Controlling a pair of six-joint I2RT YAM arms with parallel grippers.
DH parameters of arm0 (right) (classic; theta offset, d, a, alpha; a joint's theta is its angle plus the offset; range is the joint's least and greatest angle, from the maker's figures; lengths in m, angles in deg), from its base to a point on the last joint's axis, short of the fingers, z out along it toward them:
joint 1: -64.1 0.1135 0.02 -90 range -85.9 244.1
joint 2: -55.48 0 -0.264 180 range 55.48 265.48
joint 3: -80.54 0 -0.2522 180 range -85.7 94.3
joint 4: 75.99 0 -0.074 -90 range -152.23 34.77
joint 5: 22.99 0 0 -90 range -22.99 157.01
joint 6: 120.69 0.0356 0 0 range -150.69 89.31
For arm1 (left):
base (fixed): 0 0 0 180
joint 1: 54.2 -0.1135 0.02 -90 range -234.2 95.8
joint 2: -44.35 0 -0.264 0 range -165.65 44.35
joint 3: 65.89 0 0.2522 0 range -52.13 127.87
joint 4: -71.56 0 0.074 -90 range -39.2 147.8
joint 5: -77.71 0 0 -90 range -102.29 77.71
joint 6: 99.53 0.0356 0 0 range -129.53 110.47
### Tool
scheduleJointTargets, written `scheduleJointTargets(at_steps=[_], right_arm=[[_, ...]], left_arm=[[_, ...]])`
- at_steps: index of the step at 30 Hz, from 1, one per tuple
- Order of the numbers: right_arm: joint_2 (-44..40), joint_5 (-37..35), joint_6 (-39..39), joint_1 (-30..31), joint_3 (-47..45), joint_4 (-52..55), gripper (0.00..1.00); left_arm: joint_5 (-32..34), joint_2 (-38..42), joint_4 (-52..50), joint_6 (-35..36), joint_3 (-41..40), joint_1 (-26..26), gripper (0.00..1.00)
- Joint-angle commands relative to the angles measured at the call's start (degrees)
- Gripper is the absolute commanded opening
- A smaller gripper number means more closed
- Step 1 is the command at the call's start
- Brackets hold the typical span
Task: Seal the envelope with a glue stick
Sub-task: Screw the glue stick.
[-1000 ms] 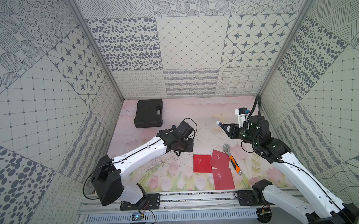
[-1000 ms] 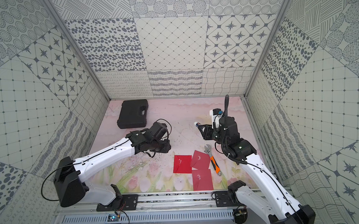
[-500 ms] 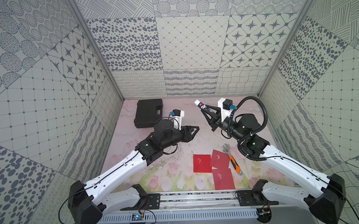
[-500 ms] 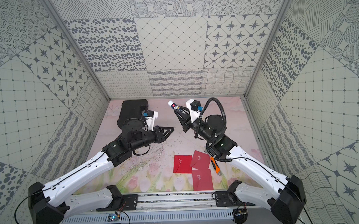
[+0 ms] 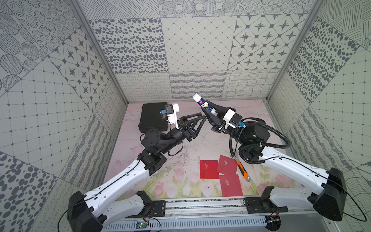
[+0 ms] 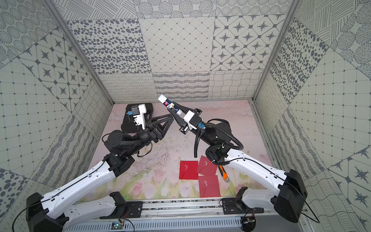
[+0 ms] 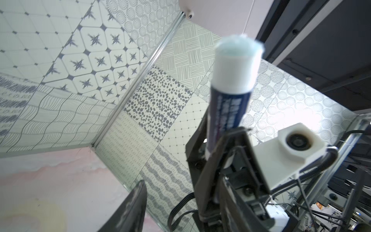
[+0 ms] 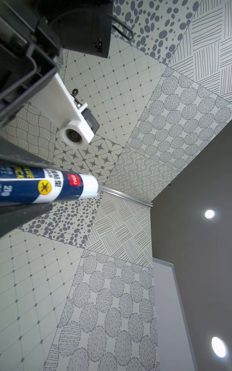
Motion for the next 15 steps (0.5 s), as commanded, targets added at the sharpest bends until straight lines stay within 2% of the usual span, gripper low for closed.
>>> scheduleJointTargets(at_steps=[1, 8, 15], right_arm=[[0.0, 1.3, -2.7, 0.8, 1.5, -4.7, 0.0], [0.8, 2.0, -4.3, 2.4, 1.9, -4.7, 0.0], [1.2, 1.1, -5.6, 3.4, 2.1, -4.7, 0.0]], left_arm=[[-2.4, 1.5, 11.0, 3.2, 2.6, -0.1, 0.6], [-2.9, -0.4, 9.8, 4.6, 6.0, -0.1, 0.62], [-3.7, -3.0, 10.5, 4.0, 7.7, -0.1, 0.52]])
